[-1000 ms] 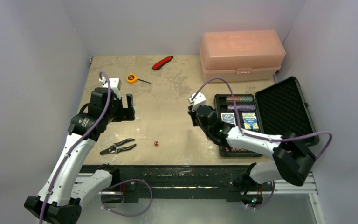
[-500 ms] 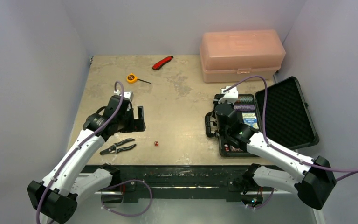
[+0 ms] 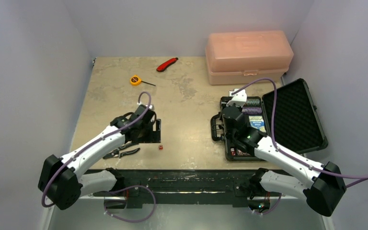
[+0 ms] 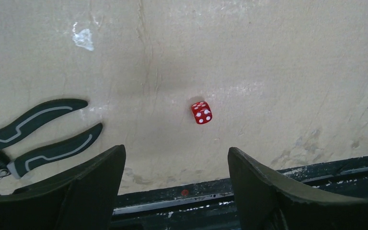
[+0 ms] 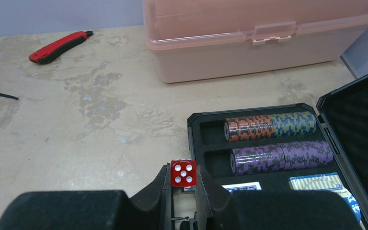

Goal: Pack up texas hold em set

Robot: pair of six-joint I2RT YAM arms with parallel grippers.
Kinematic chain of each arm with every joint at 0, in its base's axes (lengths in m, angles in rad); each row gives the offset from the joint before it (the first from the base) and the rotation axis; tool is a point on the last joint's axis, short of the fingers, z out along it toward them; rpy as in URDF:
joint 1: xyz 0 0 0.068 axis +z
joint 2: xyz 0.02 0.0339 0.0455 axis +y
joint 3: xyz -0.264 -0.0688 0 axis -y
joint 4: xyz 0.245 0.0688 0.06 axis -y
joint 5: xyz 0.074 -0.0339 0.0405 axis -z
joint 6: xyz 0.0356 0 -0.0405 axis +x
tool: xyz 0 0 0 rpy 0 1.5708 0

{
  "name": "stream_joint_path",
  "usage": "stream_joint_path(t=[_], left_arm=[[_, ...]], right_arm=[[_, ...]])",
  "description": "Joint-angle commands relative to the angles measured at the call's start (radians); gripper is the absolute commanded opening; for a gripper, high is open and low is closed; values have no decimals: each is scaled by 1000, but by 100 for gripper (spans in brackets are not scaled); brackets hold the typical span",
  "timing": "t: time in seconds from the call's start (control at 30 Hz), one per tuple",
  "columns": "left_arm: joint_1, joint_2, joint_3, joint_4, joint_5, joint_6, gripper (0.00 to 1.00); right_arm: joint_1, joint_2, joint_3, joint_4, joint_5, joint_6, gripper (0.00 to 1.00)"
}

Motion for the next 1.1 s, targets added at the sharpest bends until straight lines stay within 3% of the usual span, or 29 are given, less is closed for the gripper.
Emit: stream_joint_path(t=[0.0, 0.2, 1.07], left_arm=[[-45, 81, -3, 114, -31, -68, 76], [-100, 210, 42, 130, -52, -104, 62], [-177, 349, 57, 114, -176, -304, 38]], right_arm=[[-6, -3, -17, 15, 32, 18, 0], [-12, 4, -18, 12, 50, 22, 0], [-16, 6, -22, 13, 36, 38, 0]])
